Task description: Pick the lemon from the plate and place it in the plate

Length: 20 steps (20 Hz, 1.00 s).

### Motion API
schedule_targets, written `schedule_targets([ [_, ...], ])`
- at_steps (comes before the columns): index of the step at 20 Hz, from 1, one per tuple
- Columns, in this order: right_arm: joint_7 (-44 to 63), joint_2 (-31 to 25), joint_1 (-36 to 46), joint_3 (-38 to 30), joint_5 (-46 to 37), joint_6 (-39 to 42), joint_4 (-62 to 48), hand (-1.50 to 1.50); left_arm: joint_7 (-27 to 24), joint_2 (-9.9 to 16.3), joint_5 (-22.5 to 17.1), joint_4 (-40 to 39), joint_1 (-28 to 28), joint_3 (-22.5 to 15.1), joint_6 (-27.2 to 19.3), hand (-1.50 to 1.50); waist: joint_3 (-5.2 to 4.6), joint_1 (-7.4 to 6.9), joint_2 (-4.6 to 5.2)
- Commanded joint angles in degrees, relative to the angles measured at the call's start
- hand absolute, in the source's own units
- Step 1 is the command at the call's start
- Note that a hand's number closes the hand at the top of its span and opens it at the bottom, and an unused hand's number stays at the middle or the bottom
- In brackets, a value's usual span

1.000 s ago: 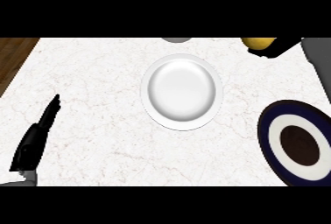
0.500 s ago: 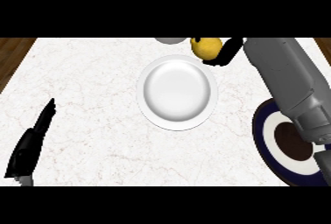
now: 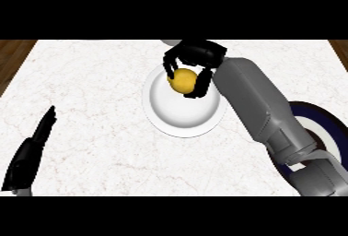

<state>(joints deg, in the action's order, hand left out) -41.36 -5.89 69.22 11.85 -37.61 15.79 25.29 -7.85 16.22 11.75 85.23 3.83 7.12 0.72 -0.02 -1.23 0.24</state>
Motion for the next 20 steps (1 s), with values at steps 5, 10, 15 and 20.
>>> schedule_targets([
  [5, 10.1, 5.8, -1.3, -2.0, 2.5, -1.3, -7.0, -1.5, 1.3, -0.3, 0.6, 2.0, -1.1, -0.1, -0.2, 0.0, 0.02, -0.98, 0.18],
  [10, 8.2, 5.9, -0.4, -2.2, 5.0, -3.1, -9.4, -1.5, -1.1, -1.2, 0.8, 0.4, 0.5, -0.5, 0.4, 0.0, 0.01, -1.5, 0.43],
  [15, 7.3, 5.9, -0.6, -11.5, 12.7, -1.7, -9.1, -1.5, 0.8, 0.3, 1.0, 1.2, -1.1, 0.4, 0.9, 0.0, 0.05, -0.95, 0.36],
  [20, 13.4, 0.5, 4.1, -19.9, 18.7, -1.0, -11.9, -1.5, 0.6, -0.3, 0.1, 1.3, -1.6, 1.0, 0.8, 0.0, 0.05, -1.51, 0.7],
])
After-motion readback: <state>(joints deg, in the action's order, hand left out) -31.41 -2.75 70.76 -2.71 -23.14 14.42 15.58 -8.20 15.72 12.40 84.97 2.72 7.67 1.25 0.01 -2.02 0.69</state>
